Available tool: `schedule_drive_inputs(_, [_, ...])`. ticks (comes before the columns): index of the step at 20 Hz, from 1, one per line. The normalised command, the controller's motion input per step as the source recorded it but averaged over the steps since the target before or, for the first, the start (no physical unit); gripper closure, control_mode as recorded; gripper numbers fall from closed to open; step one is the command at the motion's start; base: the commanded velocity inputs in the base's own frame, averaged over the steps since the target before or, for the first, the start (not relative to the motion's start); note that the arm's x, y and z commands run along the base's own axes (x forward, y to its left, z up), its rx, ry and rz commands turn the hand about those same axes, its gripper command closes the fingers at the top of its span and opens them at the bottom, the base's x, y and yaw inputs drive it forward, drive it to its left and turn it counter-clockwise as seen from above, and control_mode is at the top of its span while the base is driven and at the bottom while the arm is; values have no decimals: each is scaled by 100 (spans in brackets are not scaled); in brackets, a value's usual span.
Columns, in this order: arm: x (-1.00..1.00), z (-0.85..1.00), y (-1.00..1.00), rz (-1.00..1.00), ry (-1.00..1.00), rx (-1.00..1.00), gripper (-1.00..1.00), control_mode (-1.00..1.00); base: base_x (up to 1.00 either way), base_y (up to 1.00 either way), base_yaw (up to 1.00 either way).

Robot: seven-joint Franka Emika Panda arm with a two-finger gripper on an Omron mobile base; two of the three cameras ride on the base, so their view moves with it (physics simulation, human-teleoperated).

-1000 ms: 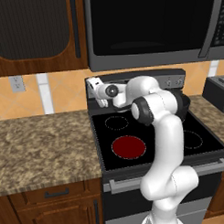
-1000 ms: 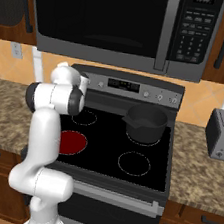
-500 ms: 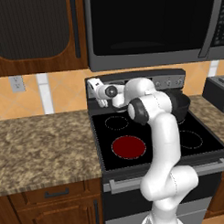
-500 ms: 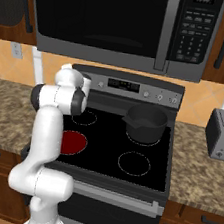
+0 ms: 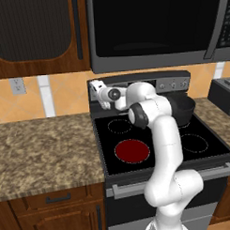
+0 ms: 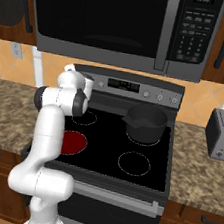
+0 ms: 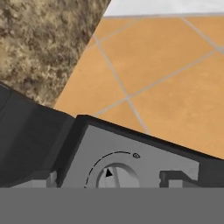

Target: Turn off the front left burner of the stove.

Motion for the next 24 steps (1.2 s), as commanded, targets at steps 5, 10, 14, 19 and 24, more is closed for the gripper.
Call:
schedule_drive_inputs(5, [25, 0, 0, 0, 0, 0, -100, -100, 0, 0, 0])
schedule_drive_inputs(10, [2, 0, 0, 0, 0, 0, 100, -100, 0, 0, 0])
schedule_drive_inputs(14, [0, 0, 0, 0, 0, 0, 100, -100, 0, 0, 0])
schedule_drive_inputs(19, [0, 0, 0, -6, 0, 19, 100, -100, 0, 0, 0])
schedule_drive_inputs(24, [0, 0, 0, -14, 1, 17, 100, -100, 0, 0, 0])
